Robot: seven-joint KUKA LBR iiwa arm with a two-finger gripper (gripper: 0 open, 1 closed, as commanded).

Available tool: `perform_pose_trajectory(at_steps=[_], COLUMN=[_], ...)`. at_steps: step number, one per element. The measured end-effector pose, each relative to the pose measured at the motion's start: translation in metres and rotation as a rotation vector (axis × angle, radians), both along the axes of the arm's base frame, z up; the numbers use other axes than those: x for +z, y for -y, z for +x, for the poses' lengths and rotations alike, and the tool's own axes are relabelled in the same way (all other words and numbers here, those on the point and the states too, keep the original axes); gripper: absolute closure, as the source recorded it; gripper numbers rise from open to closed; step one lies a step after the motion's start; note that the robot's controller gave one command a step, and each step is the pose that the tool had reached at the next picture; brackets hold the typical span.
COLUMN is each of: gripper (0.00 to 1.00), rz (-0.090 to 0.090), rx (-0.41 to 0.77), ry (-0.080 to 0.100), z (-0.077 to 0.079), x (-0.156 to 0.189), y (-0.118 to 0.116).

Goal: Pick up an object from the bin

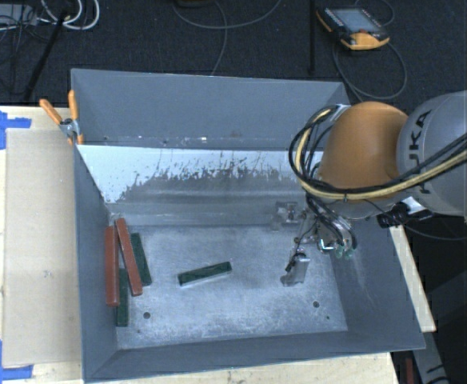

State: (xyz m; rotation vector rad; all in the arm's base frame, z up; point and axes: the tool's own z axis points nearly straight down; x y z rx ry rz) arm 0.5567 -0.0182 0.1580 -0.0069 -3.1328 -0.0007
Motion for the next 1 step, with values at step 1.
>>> perform_pose_trajectory(at_steps=[1], gripper=[0.0], rz=[0.003], rx=[-0.029], ry=[0.002], z=[0.0231], x=[-0.0788], y=[-0.0847])
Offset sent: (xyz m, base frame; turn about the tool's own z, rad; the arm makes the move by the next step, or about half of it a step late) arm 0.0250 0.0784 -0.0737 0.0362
